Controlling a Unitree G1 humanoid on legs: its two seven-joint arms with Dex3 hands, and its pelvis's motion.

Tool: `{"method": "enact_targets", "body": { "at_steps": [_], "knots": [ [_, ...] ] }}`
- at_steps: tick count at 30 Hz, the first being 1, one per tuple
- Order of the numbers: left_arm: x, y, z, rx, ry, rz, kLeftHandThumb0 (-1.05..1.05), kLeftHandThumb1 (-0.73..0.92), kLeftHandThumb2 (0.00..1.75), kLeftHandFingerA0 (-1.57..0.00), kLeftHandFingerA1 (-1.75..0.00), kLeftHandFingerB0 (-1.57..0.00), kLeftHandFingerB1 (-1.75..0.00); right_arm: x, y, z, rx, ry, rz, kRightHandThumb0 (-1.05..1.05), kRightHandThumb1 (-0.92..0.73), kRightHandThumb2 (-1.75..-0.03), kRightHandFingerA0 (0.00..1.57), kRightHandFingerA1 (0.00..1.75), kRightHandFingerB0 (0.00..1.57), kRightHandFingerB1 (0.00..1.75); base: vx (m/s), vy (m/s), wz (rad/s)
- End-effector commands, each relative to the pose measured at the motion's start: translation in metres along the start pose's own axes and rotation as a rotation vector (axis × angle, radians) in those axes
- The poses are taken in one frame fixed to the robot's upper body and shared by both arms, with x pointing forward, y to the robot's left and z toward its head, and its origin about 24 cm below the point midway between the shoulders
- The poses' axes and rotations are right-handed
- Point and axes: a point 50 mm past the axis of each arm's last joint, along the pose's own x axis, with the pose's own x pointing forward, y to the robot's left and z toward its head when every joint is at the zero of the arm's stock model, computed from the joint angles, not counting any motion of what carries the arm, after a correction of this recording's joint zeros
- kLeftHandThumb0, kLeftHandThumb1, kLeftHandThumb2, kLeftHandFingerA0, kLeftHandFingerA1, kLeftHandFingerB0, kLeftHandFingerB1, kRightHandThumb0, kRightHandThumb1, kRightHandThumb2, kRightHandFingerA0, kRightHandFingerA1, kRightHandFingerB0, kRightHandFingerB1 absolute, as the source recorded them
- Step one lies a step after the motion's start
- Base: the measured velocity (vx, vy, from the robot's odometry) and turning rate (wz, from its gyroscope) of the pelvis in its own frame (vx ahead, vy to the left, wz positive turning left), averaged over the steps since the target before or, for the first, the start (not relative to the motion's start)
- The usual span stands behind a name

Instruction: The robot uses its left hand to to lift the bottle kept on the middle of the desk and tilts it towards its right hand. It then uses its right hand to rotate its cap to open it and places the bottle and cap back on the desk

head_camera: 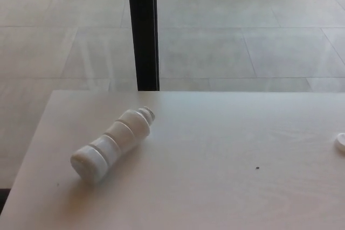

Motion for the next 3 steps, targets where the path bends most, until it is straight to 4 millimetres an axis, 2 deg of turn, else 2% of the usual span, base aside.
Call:
{"method": "enact_targets", "body": {
  "at_steps": [1, 2, 3],
  "knots": [
    [-0.0003, 0.0064, 0.0094, 0.013, -0.033, 0.013, -0.85, 0.80, 0.64, -0.49, -0.69, -0.27, -0.55, 0.0008, 0.0004, 0.0022, -0.076, 0.000, 0.013, -0.74, -0.92, -1.45, 0.20, 0.86, 0.00, 0.42, 0.00, 0.000, 0.00],
    [-0.0001, 0.0063, 0.0094, 0.007, -0.028, 0.014, -0.85, 0.79, 0.64, -0.48, -0.67, -0.29, -0.54, 0.0007, 0.0006, 0.0023, -0.082, -0.005, 0.020, -0.81, -0.92, -1.10, 0.00, 1.12, 0.00, 0.03, 0.00, 0.000, 0.00],
    [0.0001, 0.0062, 0.0095, 0.005, -0.027, 0.014, -0.85, 0.79, 0.64, -0.48, -0.67, -0.29, -0.54, 0.0001, 0.0003, 0.0022, -0.093, -0.013, 0.031, -0.81, -0.92, -1.10, 0.00, 1.12, 0.00, 0.03, 0.00, 0.000, 0.00]
  ]
}}
